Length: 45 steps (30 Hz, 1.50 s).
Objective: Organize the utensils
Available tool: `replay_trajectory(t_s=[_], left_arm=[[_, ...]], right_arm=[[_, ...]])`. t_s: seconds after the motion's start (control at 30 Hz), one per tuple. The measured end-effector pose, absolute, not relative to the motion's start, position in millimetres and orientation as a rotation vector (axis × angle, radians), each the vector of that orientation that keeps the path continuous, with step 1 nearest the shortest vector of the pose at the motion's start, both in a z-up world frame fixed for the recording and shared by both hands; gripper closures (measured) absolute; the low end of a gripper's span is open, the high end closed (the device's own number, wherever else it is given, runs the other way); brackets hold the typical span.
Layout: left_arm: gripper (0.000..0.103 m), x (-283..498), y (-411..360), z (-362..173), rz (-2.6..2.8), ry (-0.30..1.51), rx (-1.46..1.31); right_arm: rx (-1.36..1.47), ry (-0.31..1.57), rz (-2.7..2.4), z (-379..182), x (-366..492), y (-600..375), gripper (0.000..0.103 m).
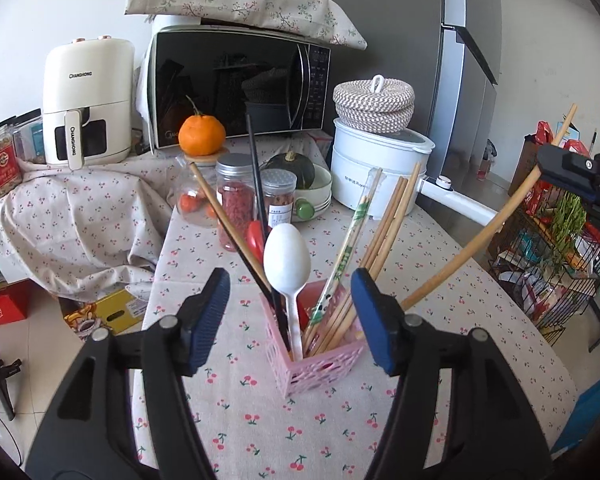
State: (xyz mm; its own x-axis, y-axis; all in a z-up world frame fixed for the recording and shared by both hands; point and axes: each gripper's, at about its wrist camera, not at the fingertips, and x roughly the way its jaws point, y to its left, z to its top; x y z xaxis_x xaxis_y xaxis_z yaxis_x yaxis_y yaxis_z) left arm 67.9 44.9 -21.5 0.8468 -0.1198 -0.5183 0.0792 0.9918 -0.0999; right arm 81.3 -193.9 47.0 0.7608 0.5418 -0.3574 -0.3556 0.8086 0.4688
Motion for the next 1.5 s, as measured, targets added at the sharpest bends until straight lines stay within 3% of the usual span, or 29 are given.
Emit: replay_trajectory(t_s=[0.07,0.17,0.57,0.7,0.77,0.83,1.03,1.17,1.3,1.5], left_arm=[[0.028,65.6,50.1,-21.5,-0.092,0.600,-0.091],[0.025,61.7,56.7,-26.0,-0.073,0.689,-0.122],[0.021,53.7,72.0,-42.7,-0.081,0.807,-0.201],[0.021,53.8,74.1,-45.2,-0.078,0.820,-0.211],[0.021,52.8,74.2,-45.3,-0.078,0.821,-0.218],[0.020,50.9,73.7,-45.2,-0.074,0.822,-0.217],[0.010,40.8,70.5,-42.8,-0.057,0.823,-0.210],[0.002,31.3,63.0,-38.3,-0.055,0.816,-0.188],[0.001,25.2,49.9,-36.6,-0.060,0.842,-0.160],[0.001,11.6,29.5,-34.9,-0.060,0.871,-0.114]], right_arm=[[0.384,0.504,0.499,46.0,84.3,-189.4,0.097],[0.369,0.501,0.487,44.1,87.8,-182.8,0.097],[0.313,0.535,0.455,26.4,109.7,-159.6,0.097],[0.317,0.544,0.467,17.0,118.9,-155.9,0.092],[0.328,0.543,0.474,16.2,119.9,-156.4,0.079],[0.336,0.527,0.490,19.9,115.1,-158.7,0.058],[0.381,0.437,0.493,42.9,82.2,-179.7,0.037],[0.344,0.464,0.418,50.1,63.5,-193.5,0.029],[0.273,0.505,0.323,45.8,38.4,-203.9,0.016],[0.215,0.607,0.249,28.8,10.8,-215.3,0.007]])
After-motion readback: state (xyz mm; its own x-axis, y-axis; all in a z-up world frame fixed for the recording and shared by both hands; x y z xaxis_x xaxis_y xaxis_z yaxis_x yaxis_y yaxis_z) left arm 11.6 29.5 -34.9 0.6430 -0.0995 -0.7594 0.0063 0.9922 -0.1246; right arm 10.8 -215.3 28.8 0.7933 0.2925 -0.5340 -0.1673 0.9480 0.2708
